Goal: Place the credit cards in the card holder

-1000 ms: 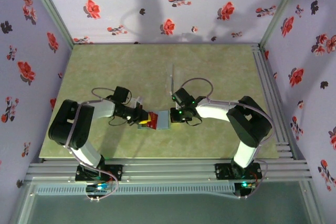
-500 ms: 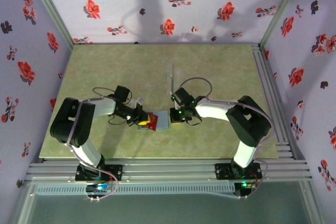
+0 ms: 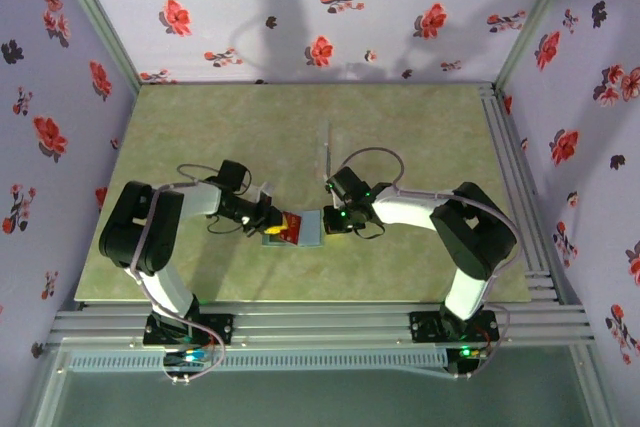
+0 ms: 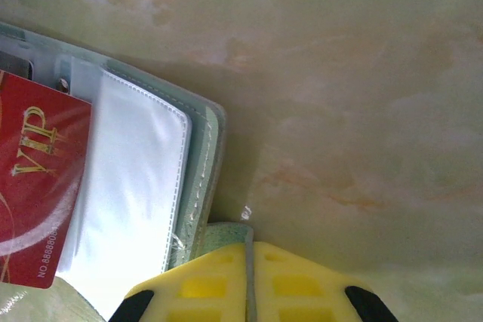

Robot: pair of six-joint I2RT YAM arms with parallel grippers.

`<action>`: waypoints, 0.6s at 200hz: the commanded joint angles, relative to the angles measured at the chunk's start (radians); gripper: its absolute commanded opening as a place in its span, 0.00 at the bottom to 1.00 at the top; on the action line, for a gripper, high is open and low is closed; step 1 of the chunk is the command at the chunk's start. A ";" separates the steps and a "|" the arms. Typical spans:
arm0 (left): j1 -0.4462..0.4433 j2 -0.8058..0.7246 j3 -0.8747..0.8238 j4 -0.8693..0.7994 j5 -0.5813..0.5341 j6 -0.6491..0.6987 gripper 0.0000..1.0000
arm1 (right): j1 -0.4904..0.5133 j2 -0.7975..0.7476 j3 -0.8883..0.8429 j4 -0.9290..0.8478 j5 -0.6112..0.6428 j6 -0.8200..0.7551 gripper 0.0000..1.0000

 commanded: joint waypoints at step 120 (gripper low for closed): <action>-0.002 0.000 0.065 -0.118 -0.093 0.053 0.29 | 0.008 0.056 0.006 0.029 -0.038 -0.032 0.02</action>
